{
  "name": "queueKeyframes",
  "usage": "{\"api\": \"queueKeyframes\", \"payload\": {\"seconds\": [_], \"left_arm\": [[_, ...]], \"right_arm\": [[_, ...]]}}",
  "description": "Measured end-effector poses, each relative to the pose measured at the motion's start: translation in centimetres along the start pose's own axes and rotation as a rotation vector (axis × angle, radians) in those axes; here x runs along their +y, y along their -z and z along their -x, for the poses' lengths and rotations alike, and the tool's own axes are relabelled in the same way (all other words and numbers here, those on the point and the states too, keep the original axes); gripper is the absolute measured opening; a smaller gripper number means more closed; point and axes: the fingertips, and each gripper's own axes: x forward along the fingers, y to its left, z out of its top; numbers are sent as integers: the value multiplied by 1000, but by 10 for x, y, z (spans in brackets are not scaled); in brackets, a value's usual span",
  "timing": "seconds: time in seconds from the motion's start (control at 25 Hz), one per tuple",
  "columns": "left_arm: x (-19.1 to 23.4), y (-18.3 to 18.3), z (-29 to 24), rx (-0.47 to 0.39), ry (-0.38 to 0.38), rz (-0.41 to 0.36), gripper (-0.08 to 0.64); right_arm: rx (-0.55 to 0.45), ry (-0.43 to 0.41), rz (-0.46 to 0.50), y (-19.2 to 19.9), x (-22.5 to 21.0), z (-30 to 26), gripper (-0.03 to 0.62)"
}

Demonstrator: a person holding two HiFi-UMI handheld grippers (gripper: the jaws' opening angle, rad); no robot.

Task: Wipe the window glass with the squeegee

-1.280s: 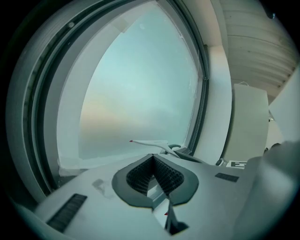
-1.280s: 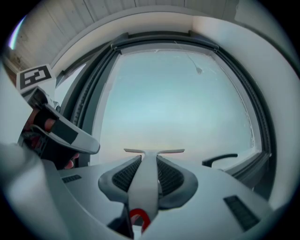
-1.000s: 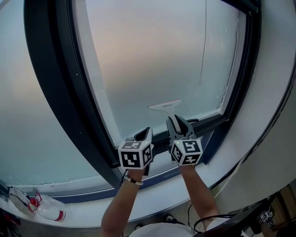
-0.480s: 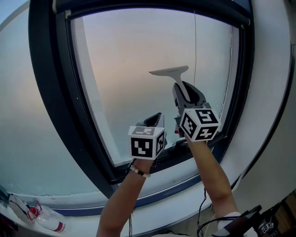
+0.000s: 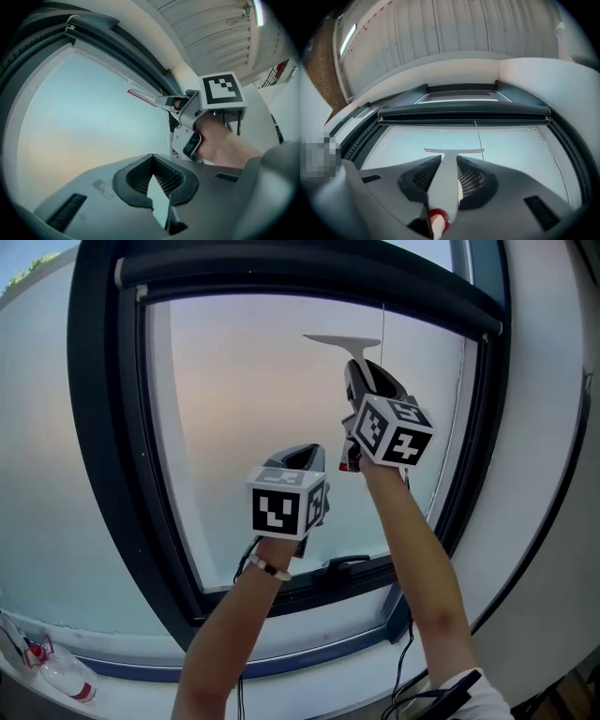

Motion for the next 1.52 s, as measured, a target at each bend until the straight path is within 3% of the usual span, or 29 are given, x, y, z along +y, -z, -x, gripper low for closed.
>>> {"api": "queueKeyframes", "payload": {"seconds": [0.2,0.48,0.72,1.32,1.52], "left_arm": [[2,-9,-13,-4,15,3,0],[5,3,-19,5,57,20,0],[10,22,-18,24,100,47,0],[10,93,11,78,187,185,0],[5,123,17,105,196,216,0]], "right_arm": [[14,9,-57,-3,-14,-22,92],[-4,-18,-33,-9,-13,-31,92],[26,-6,11,15,-11,-17,92],[171,30,26,105,-4,54,91],[178,48,15,138,-3,79,91]]}}
